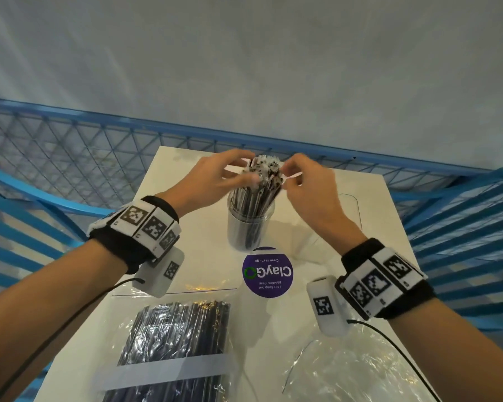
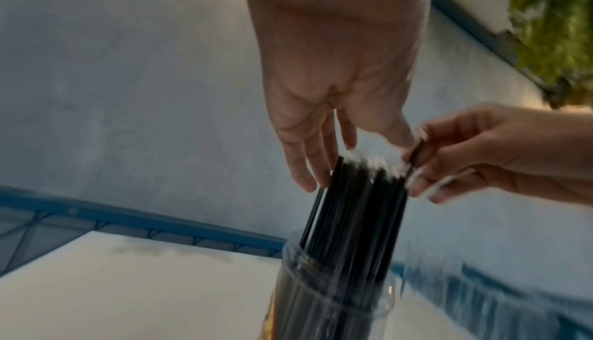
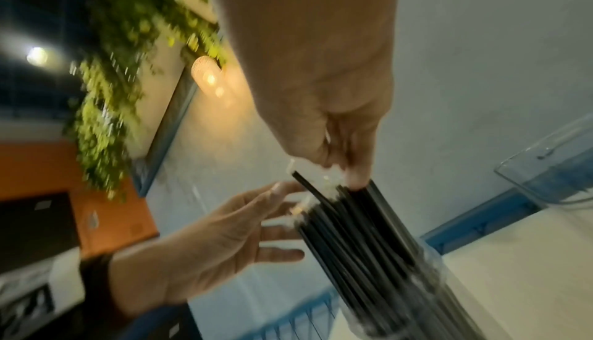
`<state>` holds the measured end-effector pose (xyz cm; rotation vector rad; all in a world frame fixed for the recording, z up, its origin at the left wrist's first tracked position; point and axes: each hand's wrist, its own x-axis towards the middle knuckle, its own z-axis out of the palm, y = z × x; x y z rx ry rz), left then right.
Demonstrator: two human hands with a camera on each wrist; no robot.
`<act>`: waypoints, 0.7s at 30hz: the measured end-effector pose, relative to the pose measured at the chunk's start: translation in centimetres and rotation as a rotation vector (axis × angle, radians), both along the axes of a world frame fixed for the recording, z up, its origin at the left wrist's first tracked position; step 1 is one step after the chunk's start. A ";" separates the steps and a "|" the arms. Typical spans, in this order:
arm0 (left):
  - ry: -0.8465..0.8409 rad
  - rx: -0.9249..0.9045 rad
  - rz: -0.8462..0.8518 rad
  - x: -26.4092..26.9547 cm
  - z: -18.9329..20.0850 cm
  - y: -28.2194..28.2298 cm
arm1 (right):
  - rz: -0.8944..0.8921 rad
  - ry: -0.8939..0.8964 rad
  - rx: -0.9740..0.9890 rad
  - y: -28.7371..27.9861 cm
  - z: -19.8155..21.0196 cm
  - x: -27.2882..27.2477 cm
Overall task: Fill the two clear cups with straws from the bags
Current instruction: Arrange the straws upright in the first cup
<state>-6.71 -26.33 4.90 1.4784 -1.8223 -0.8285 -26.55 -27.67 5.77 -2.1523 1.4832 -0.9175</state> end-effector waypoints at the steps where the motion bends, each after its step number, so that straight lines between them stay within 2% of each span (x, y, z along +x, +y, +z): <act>1: 0.049 -0.015 0.048 0.4 0.3 -0.3 | -0.068 -0.046 -0.012 -0.2 0.4 -0.4; 3: 0.072 -0.092 0.133 1.1 0.6 -1.2 | -0.143 -0.059 0.075 -0.7 0.6 -1.1; 5: -0.026 -0.142 0.121 1.0 0.9 -2.3 | -0.108 0.018 0.233 -1.2 0.3 -1.1; 9: -0.320 -0.019 -0.203 -1.3 1.4 -4.2 | 0.100 0.043 0.452 -1.4 -0.2 0.2; 12: -0.467 0.023 -0.316 -2.2 1.8 -5.1 | 0.078 0.019 0.432 -2.0 -0.5 0.9; 17: -0.462 -0.024 -0.224 -1.0 2.3 -5.5 | 0.061 0.052 0.381 -2.9 -0.4 0.9; 21: -0.380 -0.078 -0.060 0.8 2.5 -5.0 | 0.077 0.122 0.325 -3.2 -0.2 1.2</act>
